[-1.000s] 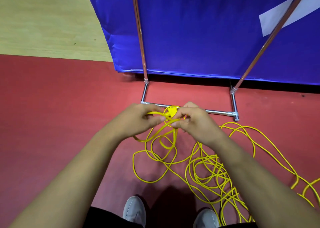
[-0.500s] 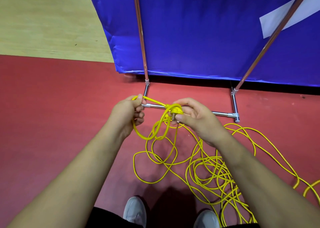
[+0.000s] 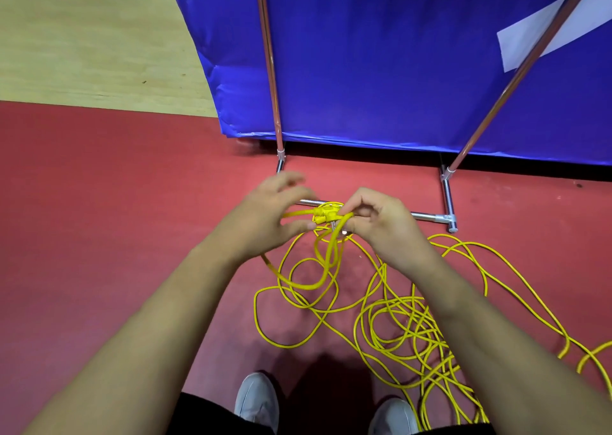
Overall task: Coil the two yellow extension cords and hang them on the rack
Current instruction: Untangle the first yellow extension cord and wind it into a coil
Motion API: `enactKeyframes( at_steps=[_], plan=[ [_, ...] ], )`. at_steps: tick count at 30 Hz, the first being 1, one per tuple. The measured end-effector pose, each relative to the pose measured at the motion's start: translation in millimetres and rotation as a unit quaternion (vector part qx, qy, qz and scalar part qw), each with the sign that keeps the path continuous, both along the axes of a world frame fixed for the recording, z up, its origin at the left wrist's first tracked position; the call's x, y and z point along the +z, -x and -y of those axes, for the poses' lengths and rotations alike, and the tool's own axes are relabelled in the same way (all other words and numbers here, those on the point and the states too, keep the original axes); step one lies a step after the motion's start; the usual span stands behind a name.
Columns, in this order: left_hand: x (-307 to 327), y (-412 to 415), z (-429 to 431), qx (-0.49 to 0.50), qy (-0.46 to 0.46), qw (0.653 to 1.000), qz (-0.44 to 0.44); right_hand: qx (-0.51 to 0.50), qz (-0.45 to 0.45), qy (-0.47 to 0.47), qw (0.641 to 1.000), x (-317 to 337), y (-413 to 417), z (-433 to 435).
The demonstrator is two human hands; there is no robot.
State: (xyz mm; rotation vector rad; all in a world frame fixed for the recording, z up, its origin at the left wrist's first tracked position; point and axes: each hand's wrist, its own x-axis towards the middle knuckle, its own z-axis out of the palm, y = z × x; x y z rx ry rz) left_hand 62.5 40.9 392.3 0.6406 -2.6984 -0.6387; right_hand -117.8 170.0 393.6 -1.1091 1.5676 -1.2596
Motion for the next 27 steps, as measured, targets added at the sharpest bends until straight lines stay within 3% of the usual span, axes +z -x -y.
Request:
enactKeyframes(
  at_steps=[2,5,7,9,12,14,16,17,19,21,23,27],
  plan=[
    [3,6,-8,-0.035,-0.098,0.995,0.012,0.006,0.025,-0.001,1.000,0,-3,1],
    [3,11,-9,0.084,-0.206,0.975,-0.021,-0.026,0.027,-0.001,0.999,-2,-1,1],
    [2,11,-1,0.222,-0.344,0.903,-0.127,-0.084,-0.013,0.003,0.996,-5,7,1],
    [2,8,7,0.321,-0.413,0.825,-0.212,-0.140,-0.060,-0.006,0.988,-10,17,0],
    [0,0,13,0.365,-0.407,0.802,-0.239,-0.160,-0.208,-0.083,0.962,-26,31,-3],
    [0,-4,14,0.337,-0.387,0.824,-0.240,-0.161,-0.314,-0.178,0.919,-35,34,-6],
    [3,-4,9,0.288,-0.333,0.881,-0.175,-0.175,-0.365,-0.233,0.884,-37,34,-8],
    [4,-4,6,0.263,-0.312,0.904,-0.127,-0.182,-0.362,-0.236,0.883,-35,34,-8],
    [4,-2,0,0.226,-0.290,0.930,-0.019,-0.191,-0.283,-0.211,0.916,-30,35,-5],
    [1,-4,-2,0.203,-0.283,0.934,0.081,-0.194,-0.169,-0.198,0.946,-28,35,-3],
    [1,-7,-3,0.175,-0.279,0.934,0.141,-0.225,-0.111,-0.208,0.945,-33,38,-2],
    [8,-9,-4,0.135,-0.234,0.950,0.155,-0.250,-0.231,-0.248,0.907,-39,50,-6]
  ],
)
